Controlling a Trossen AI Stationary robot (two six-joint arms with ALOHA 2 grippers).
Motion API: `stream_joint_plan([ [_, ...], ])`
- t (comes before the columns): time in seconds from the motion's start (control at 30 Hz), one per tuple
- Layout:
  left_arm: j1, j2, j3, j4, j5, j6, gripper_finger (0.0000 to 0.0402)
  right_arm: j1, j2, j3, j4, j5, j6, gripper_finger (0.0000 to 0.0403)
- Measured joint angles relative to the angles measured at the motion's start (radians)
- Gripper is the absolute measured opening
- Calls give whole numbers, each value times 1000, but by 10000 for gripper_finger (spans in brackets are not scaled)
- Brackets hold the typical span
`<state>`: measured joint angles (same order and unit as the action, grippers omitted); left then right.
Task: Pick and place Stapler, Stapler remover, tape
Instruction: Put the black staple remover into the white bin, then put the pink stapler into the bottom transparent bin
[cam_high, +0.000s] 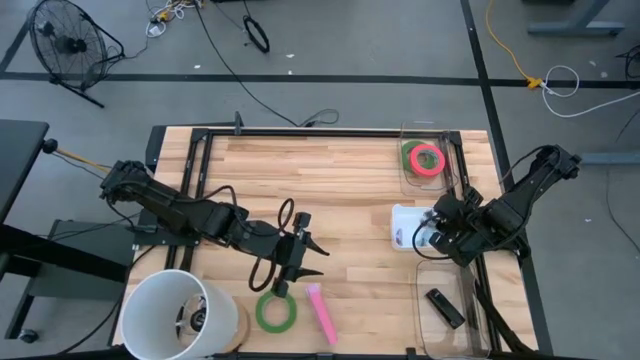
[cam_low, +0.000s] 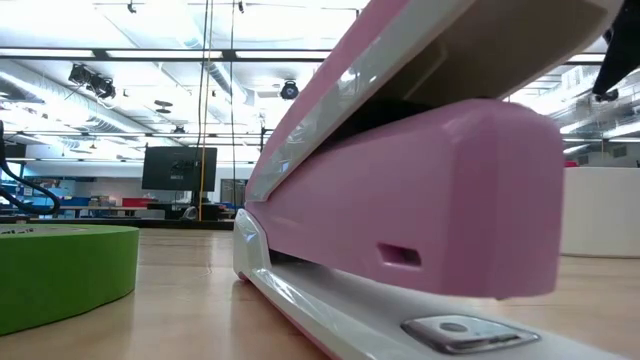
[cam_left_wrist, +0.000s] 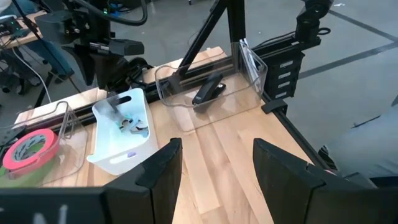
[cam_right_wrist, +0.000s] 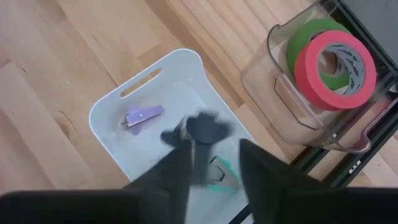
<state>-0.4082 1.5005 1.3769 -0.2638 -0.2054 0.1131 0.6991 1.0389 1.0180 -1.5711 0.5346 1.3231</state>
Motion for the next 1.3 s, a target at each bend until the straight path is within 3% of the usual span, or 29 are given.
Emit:
stream_joint_plan([
  [0.17,0,0,0,-3,0,-5,199,0,0,0,0,3,1,209],
  [0.33,0,3,0,-73,14,-81,199,0,0,0,23,20,2,240],
  [0.57,-2,92,-25,-200,14,-63,199,0,0,0,190,58,-105,239],
  [0.67,-2,150,-29,-194,91,22,199,0,0,0,277,78,-181,234],
  [0.83,-9,232,-29,-181,204,20,199,0,0,0,373,89,-265,226],
  [1.03,-28,326,-29,-171,231,7,199,0,0,0,414,107,-295,220],
  [1.3,-75,392,-29,-166,221,223,199,0,0,0,427,140,-294,219],
])
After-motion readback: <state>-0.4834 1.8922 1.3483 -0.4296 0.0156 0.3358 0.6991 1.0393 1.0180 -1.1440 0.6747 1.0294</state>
